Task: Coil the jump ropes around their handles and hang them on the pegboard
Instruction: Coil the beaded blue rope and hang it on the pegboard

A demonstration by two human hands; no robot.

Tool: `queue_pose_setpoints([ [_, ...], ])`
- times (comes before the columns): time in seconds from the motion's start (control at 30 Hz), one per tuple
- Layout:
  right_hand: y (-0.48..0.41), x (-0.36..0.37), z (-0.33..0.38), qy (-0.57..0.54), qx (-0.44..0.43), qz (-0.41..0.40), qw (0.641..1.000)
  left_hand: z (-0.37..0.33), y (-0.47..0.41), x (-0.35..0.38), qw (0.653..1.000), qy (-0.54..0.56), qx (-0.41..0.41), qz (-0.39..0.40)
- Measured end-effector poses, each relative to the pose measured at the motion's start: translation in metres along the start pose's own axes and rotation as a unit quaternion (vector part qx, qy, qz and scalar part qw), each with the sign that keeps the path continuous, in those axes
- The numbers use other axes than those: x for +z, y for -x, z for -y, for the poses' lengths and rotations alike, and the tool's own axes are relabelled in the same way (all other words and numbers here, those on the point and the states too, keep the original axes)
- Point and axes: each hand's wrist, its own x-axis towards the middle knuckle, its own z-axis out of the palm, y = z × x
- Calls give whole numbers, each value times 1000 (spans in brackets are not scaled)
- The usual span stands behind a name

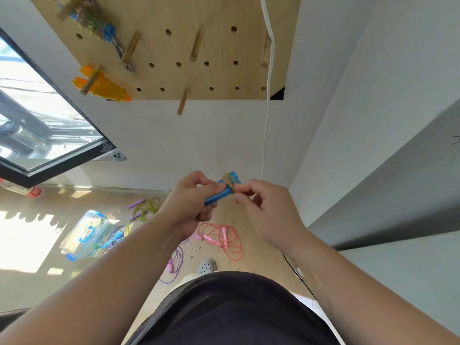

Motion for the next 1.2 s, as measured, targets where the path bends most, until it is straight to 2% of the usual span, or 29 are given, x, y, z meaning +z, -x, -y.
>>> queue_pose_setpoints([
  [0.2, 9, -7, -10, -161, 46, -7, 986, -10, 5, 7, 986, 163, -8, 30],
  [0.33, 5, -17, -21, -192, 88, 33, 977, -12, 15, 9, 980, 160, -10, 122],
  [0.4, -1, -28, -26, -146, 85, 93, 981, -9, 19, 6, 975, 124, -22, 181],
  [0.5, -16, -50, -27, 0, 66, 208, 976, -6, 21, 2, 973, 12, -36, 228],
  [0.6, -35, -59, -20, 124, 11, 288, 949, 0, 19, 0, 966, -140, -25, 218],
  [0.7, -49, -52, -11, 205, -33, 325, 923, 3, 14, 3, 943, -277, -3, 184],
  [0.8, -55, -38, -7, 271, -45, 305, 912, 2, 5, 5, 921, -363, 39, 133],
  [0.87, -54, -26, -6, 315, -50, 274, 907, 3, -1, 6, 916, -383, 64, 99],
  [0.93, -49, -18, -5, 315, -50, 221, 922, 6, -6, 6, 922, -373, 84, 52],
  [1.07, -30, -12, -5, 205, -37, 98, 973, 10, -12, 11, 958, -269, 91, -42],
  [1.2, -1, -5, -5, 49, 4, 10, 999, 4, -13, 16, 992, -90, 28, -81],
])
